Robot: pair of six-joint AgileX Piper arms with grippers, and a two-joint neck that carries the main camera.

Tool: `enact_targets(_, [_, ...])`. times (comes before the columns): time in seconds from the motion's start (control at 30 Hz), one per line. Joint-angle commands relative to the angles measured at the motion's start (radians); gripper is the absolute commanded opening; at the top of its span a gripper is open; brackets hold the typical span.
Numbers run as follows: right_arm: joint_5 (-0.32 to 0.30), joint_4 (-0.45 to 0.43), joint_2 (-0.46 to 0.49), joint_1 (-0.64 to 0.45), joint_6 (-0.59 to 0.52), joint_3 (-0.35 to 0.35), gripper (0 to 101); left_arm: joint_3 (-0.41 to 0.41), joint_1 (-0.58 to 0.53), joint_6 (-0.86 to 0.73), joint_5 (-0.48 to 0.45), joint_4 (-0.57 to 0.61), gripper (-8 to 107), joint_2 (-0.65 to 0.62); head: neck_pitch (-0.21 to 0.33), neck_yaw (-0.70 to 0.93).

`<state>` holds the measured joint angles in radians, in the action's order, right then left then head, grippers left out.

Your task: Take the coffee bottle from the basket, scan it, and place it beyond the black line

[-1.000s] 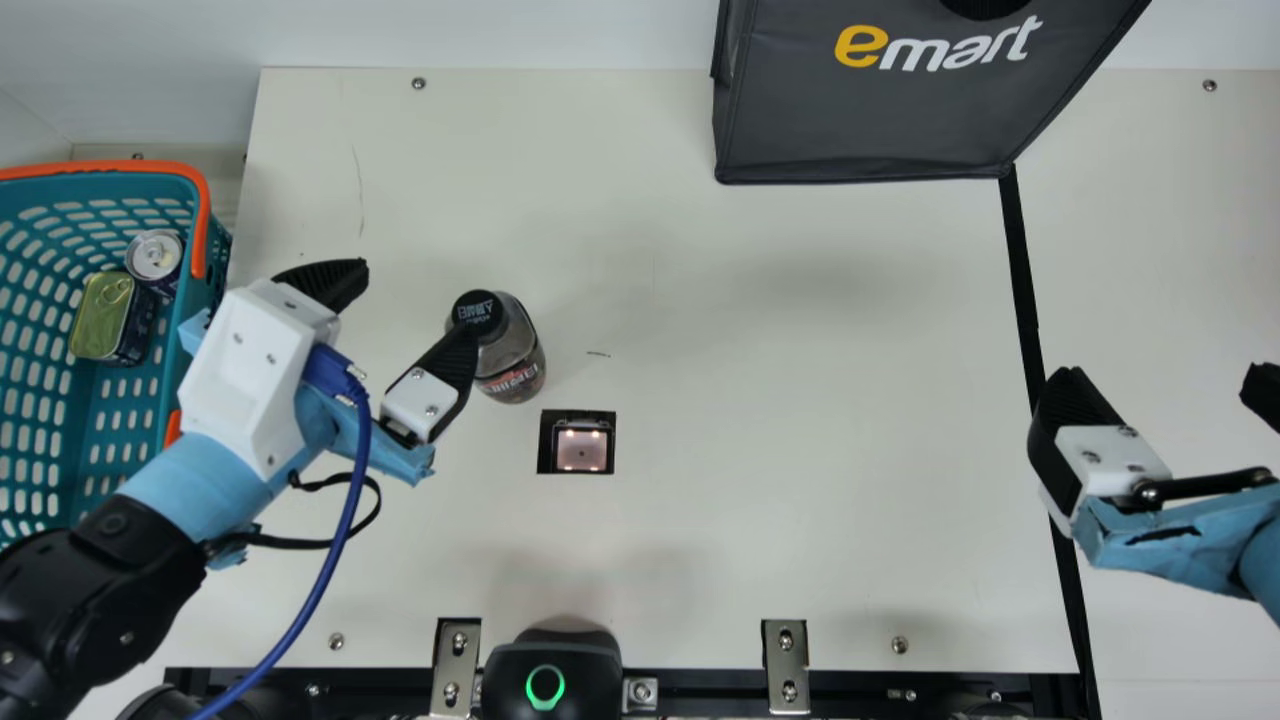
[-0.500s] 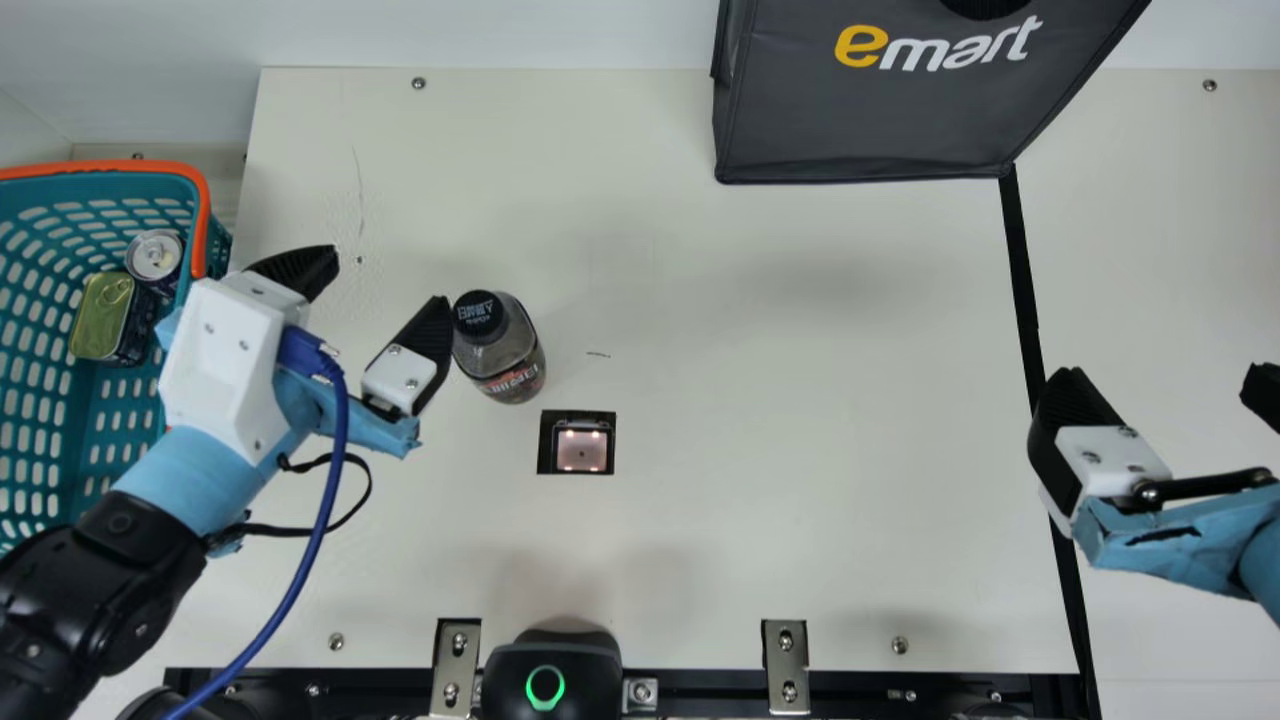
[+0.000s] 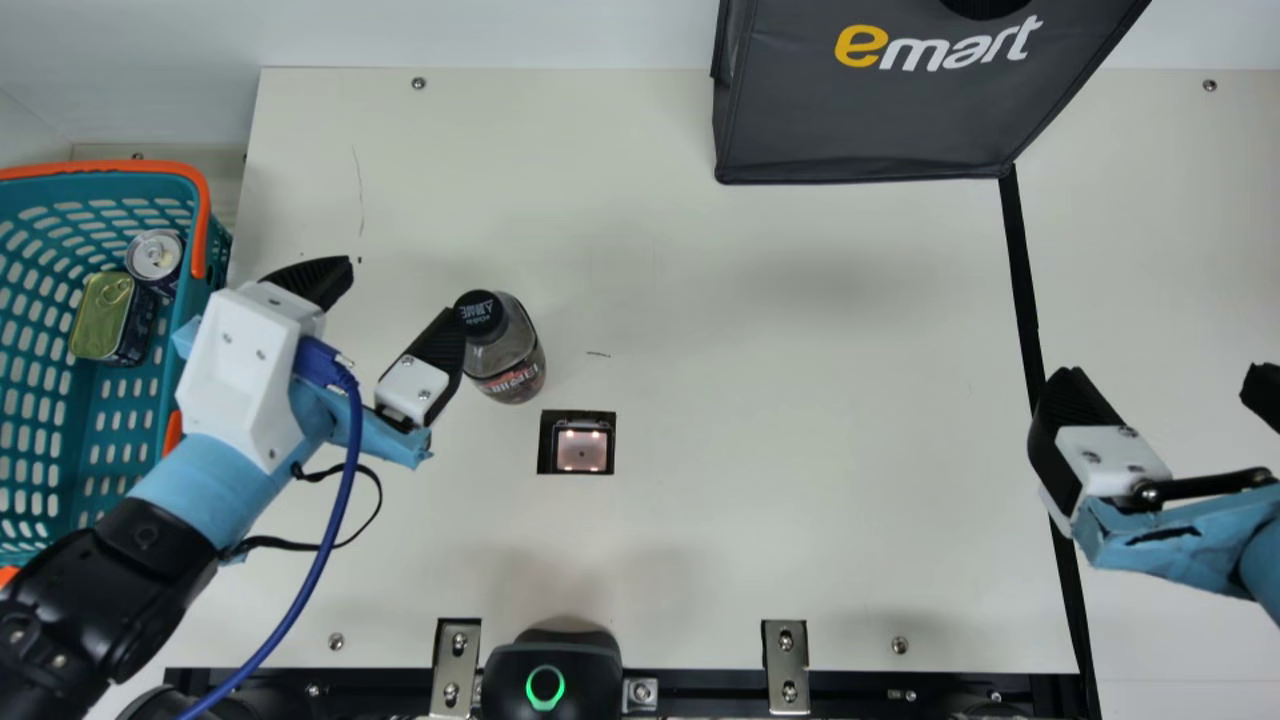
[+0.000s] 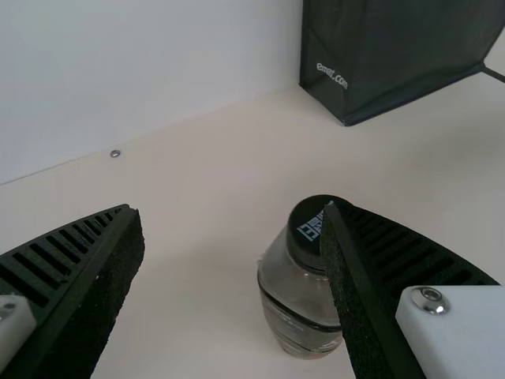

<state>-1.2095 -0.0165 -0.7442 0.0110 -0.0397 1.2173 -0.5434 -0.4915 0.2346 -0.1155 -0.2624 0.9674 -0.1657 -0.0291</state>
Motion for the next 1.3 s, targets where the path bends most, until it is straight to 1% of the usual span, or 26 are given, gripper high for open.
enact_targets(0.0, [0.0, 0.0, 0.0, 0.0, 0.0, 0.0, 91, 0.0, -0.011, 0.036, -0.003, -0.033, 90, 0.001, 0.027, 0.002])
enact_targets(0.43, [0.0, 0.0, 0.0, 0.0, 0.0, 0.0, 91, -0.023, -0.089, 0.255, -0.044, -0.248, 90, 0.009, 0.027, 0.002])
enact_targets(0.77, [0.0, 0.0, 0.0, 0.0, 0.0, 0.0, 91, -0.059, -0.186, 0.498, -0.109, -0.463, 90, 0.025, 0.027, 0.002])
enact_targets(1.07, [0.0, 0.0, 0.0, 0.0, 0.0, 0.0, 91, -0.096, -0.322, 0.8, -0.225, -0.723, 90, 0.055, 0.027, 0.002])
enact_targets(1.27, [0.0, 0.0, 0.0, 0.0, 0.0, 0.0, 91, -0.107, -0.454, 1.026, -0.34, -0.9, 90, 0.093, 0.027, 0.002])
